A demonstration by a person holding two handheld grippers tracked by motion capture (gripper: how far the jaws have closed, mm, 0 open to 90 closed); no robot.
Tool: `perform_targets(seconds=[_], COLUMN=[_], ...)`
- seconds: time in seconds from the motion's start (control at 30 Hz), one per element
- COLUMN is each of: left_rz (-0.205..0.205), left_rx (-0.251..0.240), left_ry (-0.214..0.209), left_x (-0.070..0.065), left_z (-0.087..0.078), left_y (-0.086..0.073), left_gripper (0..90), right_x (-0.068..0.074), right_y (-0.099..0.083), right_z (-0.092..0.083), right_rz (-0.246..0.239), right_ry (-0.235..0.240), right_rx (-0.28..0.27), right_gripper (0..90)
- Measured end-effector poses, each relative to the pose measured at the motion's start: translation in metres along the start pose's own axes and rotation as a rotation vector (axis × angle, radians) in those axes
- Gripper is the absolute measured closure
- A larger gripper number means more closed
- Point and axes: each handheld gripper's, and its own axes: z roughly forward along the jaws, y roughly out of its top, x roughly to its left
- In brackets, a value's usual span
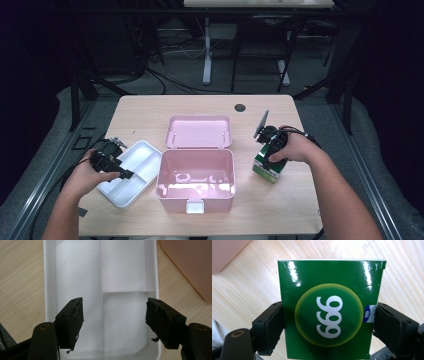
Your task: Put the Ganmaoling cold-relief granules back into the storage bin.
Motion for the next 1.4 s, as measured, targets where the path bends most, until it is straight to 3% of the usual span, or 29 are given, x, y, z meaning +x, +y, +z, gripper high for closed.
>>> perform_targets(seconds=[0.07,0.1,0.33,0.5,0.6,0.7,0.73,0.83,0.87,1.0,1.4], left_rz=[-0.003,-0.004,-0.003,-0.005,-0.003,-0.001,-0.002,-0.001,-0.002,-0.003,-0.002], left_rx=[0.000,0.000,0.000,-0.002,0.000,0.002,0.003,0.002,0.002,0.002,0.003], left_ry=[0.001,0.001,-0.001,-0.001,-0.001,-0.003,-0.002,-0.003,-0.002,-0.002,-0.002], left_x=[0.000,0.000,0.000,0.001,0.000,0.000,0.000,0.000,0.000,0.000,0.000], left_z=[0.000,0.000,0.000,-0.001,0.000,0.000,0.001,0.001,0.001,0.000,0.000], left_y=[0.000,0.000,0.000,-0.001,0.000,0.000,0.000,0.000,0.000,0.000,0.000], left_gripper=[30.7,30.7,30.7,30.8,30.8,30.8,30.8,30.8,30.9,31.0,31.0], right_x=[0.001,0.003,0.008,0.013,0.018,0.020,0.022,0.024,0.026,0.029,0.039], right_y=[0.000,0.001,0.004,0.005,0.004,0.003,0.002,0.001,0.000,-0.001,0.002], right_z=[-0.003,-0.008,-0.025,-0.036,-0.043,-0.047,-0.049,-0.052,-0.054,-0.056,-0.069], right_rz=[-0.004,-0.016,-0.051,-0.111,-0.183,-0.211,-0.247,-0.283,-0.324,-0.378,-0.440], right_ry=[0.000,-0.006,-0.012,-0.016,-0.024,-0.023,-0.028,-0.042,-0.057,-0.048,-0.036], right_rx=[-0.023,-0.001,-0.001,-0.018,-0.028,-0.031,-0.031,-0.034,-0.043,-0.062,-0.076], right_gripper=[15.6,15.6,15.7,15.8,15.8,15.9,15.9,15.9,15.9,16.0,16.0])
